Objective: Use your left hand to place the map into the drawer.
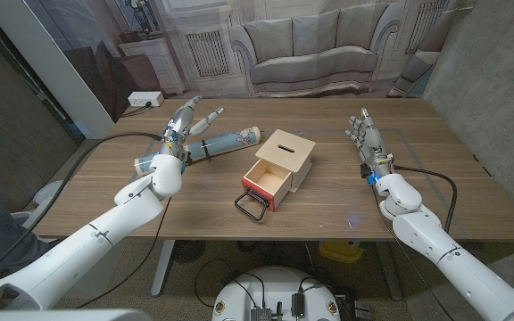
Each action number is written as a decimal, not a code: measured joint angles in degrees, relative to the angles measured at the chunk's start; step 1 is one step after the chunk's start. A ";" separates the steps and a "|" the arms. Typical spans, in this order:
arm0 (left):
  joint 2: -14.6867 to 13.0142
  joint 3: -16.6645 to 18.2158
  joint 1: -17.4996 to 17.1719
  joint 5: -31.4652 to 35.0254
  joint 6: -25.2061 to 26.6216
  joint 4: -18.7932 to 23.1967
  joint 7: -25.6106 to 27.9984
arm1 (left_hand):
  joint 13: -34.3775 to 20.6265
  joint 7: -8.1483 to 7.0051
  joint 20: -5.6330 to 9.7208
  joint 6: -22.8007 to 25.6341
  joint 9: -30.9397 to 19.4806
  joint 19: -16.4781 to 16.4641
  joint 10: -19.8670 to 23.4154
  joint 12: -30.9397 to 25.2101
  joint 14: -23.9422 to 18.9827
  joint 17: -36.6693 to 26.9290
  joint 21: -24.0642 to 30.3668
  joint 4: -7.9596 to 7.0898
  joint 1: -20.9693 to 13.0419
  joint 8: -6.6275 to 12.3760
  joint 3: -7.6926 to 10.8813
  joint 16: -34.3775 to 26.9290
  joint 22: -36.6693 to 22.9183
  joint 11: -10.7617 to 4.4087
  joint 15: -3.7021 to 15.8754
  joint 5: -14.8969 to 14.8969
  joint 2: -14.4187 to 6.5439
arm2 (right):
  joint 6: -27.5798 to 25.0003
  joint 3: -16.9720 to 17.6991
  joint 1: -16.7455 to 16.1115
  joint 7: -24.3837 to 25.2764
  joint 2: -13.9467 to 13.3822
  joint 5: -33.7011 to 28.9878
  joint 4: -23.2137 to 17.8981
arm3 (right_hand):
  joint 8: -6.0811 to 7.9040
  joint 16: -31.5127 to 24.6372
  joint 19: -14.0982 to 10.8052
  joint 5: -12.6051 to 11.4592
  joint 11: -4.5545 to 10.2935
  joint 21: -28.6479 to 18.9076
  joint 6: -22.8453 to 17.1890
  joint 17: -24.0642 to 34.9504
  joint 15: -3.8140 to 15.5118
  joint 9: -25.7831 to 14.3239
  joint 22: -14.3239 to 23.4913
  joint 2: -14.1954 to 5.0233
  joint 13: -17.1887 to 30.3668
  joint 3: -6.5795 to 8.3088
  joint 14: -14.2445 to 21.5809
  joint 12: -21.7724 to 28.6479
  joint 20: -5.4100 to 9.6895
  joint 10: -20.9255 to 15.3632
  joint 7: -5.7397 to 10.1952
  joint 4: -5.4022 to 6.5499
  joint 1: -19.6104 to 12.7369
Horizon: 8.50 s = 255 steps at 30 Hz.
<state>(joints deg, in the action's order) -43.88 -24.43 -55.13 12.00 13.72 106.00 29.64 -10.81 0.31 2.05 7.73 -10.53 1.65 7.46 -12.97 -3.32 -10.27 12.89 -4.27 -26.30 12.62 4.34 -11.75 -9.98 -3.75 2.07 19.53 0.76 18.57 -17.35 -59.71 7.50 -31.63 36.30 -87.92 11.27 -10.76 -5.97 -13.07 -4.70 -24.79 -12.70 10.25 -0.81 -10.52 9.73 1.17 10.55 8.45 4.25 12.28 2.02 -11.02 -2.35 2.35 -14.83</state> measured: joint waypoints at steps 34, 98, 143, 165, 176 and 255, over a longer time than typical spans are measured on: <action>-4.06 -1.59 1.18 6.28 17.46 7.12 -5.60 | 0.01 0.00 -0.32 3.48 0.00 -2.36 4.02 -0.50 -3.48 0.15 0.00 2.22 -3.68 0.45 -0.47 0.00 0.00 0.28 0.00 0.43 1.58 | -0.68 -0.26 0.56 0.41 0.32 -0.52 -0.94 | 0.00 0.00 -0.53 0.00 0.00 0.64 0.00 0.00 0.00 0.00 0.00 -0.45 -0.01 -0.22 0.00 0.00 0.11 0.00 0.00 -0.22 0.01; -6.66 -17.37 14.02 20.74 37.14 8.46 -20.31 | -0.79 -0.31 -3.17 10.97 -0.29 -18.11 12.97 -1.16 -12.58 -0.28 1.96 8.22 -11.31 0.98 -5.88 -0.45 0.00 -1.36 0.32 1.76 8.43 | -0.59 -0.31 0.88 0.17 0.34 -0.13 -0.99 | 0.00 0.00 -0.94 0.44 0.00 2.17 0.00 -0.12 0.00 0.00 0.27 -1.49 -0.01 0.02 0.00 0.00 0.12 0.00 0.00 -0.94 -1.05; -4.66 -25.09 21.87 32.91 38.78 4.33 -40.79 | -0.78 -0.61 -5.25 10.41 -0.27 -21.96 11.79 1.24 -13.26 -0.26 0.14 9.38 -12.64 -1.23 -10.99 0.92 0.12 -0.63 0.41 1.76 8.75 | -0.72 0.48 -0.38 1.21 -0.46 -0.73 -3.89 | 0.00 0.00 -1.75 0.89 0.00 2.99 0.00 -0.04 -0.30 0.00 0.26 -2.17 -0.02 0.27 0.31 0.00 0.32 0.00 0.00 -1.52 -1.73; -2.87 -28.04 24.98 39.40 39.27 1.77 -51.18 | -0.77 -0.27 -6.06 6.77 -0.26 -18.46 8.00 2.17 -10.03 -0.25 -1.77 10.11 -15.21 -1.68 -12.18 1.38 0.11 -0.56 0.24 1.76 7.69 | -1.54 0.83 -0.97 2.05 -0.90 -0.99 -5.15 | 0.00 0.00 -2.06 0.89 0.00 3.46 0.00 0.03 -0.30 0.00 0.26 -2.17 -0.02 0.12 0.31 0.00 0.00 0.00 0.00 -1.67 -1.73; -1.29 -28.67 25.42 42.29 38.80 -0.32 -53.14 | -0.77 -0.21 -5.84 6.73 -0.26 -17.66 7.79 2.17 -9.50 -0.25 -2.12 10.25 -15.52 -1.67 -12.32 1.35 -0.04 -0.35 0.31 1.75 7.38 | -1.71 1.03 -1.40 2.65 -1.10 -1.28 -5.80 | 0.00 0.00 -2.05 1.27 0.00 3.46 0.00 0.02 -0.30 0.00 0.26 -2.17 -0.02 0.12 0.30 -0.02 0.00 0.00 0.00 -1.67 -1.73; 3.38 -27.79 23.86 35.99 36.55 -10.92 -38.69 | -0.77 -0.31 -4.60 11.99 -0.25 -23.22 12.97 0.16 -15.37 -0.53 -0.48 9.64 -18.69 0.01 -13.74 -0.22 -0.01 -1.97 0.19 3.16 3.45 | -4.29 0.03 -0.70 3.18 -0.81 -0.74 -5.38 | 0.00 0.00 -2.57 1.33 0.00 5.30 0.00 0.00 -0.52 0.00 0.25 -2.32 -0.02 -0.36 0.52 -0.22 0.11 0.00 0.00 -2.15 -1.88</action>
<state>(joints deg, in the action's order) -40.49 -52.22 -31.27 47.99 50.27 95.09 -9.05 -11.58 0.00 -2.55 19.72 -10.78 -21.57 20.43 -12.81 -18.69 -10.80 12.41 5.37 -44.99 12.63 -9.40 -11.97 -10.00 -5.72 2.26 22.69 4.21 14.28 -17.32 -60.40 10.67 -32.45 35.56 -93.30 11.27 -10.76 -8.54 -11.74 -4.70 -19.48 -12.70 10.25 -1.33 -10.52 9.98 -1.15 10.53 8.09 4.77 12.06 2.13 -11.02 -2.35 0.20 -16.71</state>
